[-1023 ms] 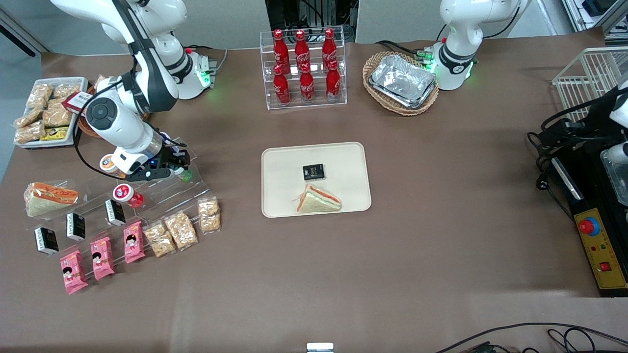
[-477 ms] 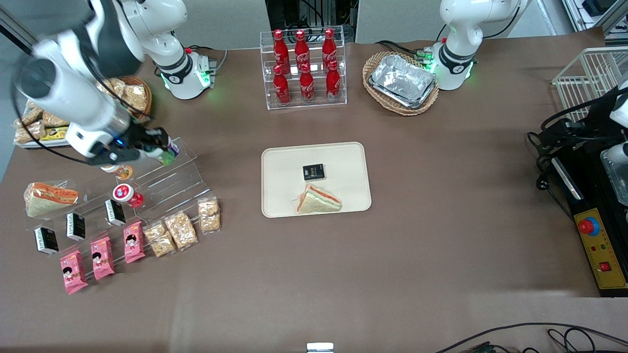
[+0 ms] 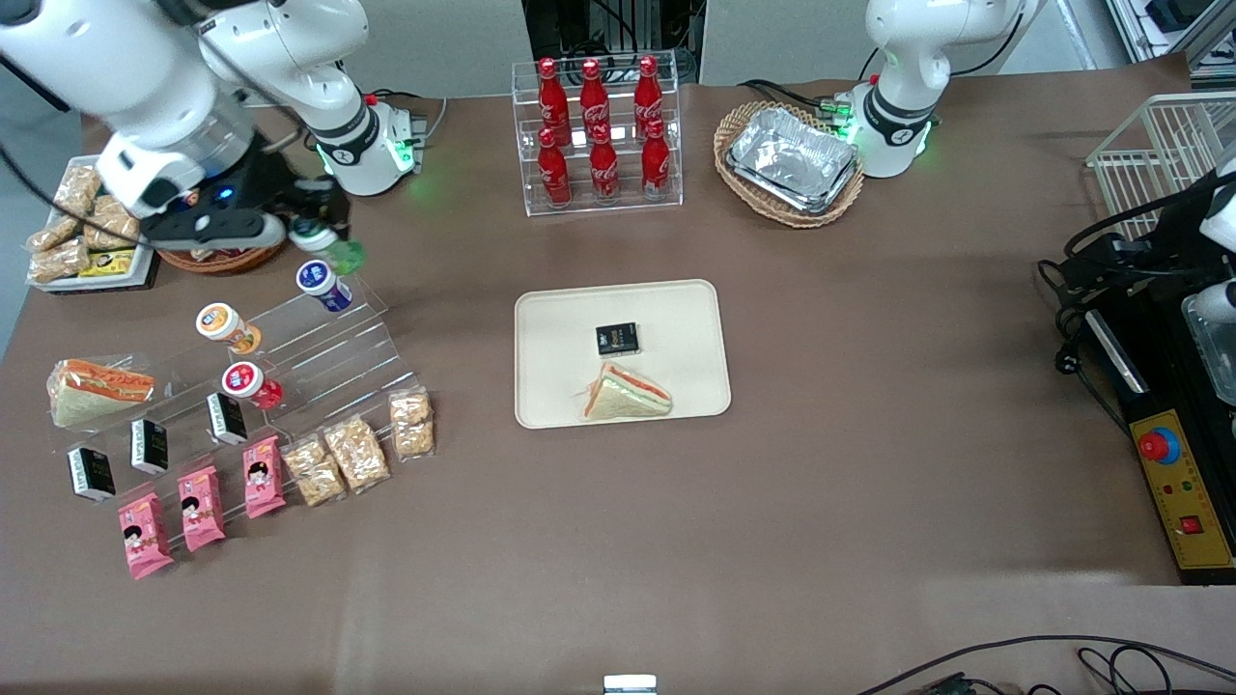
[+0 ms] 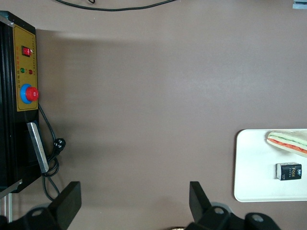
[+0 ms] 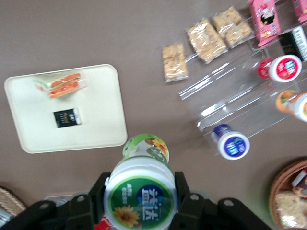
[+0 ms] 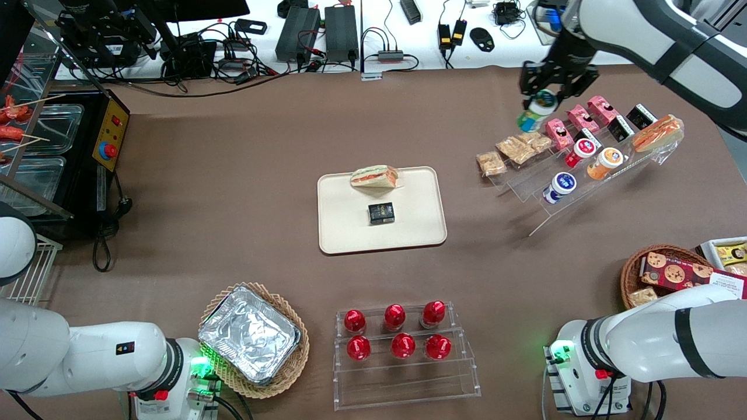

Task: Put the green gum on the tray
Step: 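Lift the green-lidded cup up out of the rack, then carry the cup over the cream tray and lower it beside the black card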

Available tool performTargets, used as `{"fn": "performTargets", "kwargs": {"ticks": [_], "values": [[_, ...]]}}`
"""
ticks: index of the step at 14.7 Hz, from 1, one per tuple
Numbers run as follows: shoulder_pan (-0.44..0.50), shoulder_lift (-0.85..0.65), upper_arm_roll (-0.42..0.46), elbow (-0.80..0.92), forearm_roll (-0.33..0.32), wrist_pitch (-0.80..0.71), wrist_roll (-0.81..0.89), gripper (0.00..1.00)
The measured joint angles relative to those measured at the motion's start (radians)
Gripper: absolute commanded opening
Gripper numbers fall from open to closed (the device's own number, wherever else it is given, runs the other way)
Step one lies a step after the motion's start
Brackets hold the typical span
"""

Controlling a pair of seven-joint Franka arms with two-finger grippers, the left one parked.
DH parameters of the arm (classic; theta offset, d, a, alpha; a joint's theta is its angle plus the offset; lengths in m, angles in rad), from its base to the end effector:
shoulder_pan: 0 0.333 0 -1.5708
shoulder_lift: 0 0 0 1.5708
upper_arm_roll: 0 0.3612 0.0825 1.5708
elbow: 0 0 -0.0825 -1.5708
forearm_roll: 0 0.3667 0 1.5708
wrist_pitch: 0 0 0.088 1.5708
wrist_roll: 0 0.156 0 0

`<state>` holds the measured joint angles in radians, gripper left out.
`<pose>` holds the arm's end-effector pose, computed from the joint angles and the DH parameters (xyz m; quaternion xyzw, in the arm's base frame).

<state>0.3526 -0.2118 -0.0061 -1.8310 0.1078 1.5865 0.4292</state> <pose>0.4251 0.1709 0.6103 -0.9975 0.0429 0.0357 0.0443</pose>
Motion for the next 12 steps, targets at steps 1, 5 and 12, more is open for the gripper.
{"fn": "performTargets", "kwargs": {"ticks": [1, 5, 12], "values": [[0.007, 0.008, 0.025, 0.01, 0.006, 0.0, 0.05, 0.4], [0.044, 0.064, 0.095, 0.016, 0.008, 0.036, 0.171, 0.4], [0.257, 0.196, 0.098, -0.224, 0.002, 0.457, 0.361, 0.38]]}}
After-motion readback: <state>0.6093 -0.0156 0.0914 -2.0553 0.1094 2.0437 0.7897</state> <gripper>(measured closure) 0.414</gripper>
